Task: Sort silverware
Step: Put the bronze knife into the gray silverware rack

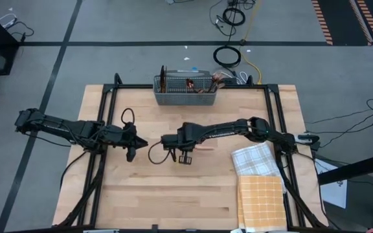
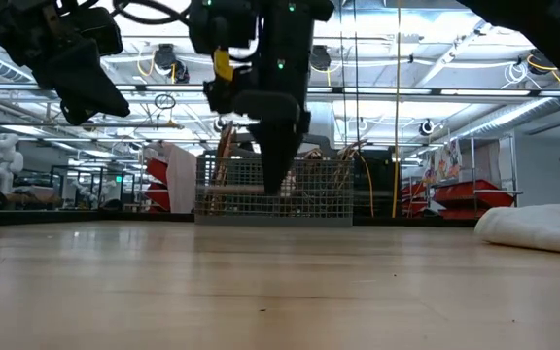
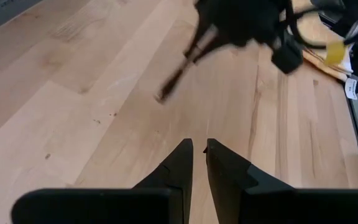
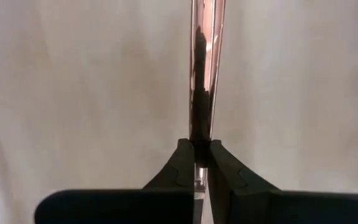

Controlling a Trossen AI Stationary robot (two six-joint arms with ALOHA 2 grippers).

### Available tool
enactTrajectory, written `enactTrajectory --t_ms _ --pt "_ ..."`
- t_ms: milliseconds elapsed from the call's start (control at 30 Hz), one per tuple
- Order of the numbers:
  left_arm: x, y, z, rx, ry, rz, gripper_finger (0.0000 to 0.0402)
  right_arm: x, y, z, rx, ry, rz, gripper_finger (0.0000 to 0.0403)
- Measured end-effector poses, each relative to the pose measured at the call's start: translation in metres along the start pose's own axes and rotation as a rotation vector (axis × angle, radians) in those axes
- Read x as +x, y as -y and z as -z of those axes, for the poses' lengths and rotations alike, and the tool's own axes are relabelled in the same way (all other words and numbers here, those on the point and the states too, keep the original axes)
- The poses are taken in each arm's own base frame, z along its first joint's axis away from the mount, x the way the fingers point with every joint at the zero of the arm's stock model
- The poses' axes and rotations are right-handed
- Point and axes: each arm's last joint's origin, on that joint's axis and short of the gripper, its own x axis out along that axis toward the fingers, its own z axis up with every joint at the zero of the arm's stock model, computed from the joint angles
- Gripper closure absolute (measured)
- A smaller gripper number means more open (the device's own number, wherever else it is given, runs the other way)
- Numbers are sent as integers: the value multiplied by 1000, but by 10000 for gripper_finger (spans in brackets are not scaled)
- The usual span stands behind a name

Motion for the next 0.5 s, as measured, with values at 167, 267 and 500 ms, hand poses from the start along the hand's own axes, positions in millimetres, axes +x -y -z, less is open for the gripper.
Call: enactTrajectory --t_ms 167,267,500 --pt "0 0 0 0 0 0 349 -27 32 -12 -27 45 85 402" --pt "0 0 0 0 0 0 349 -44 60 -18 -18 74 145 402" --pt "0 -1 2 3 -19 -12 349 -70 116 -15 -90 66 323 402"
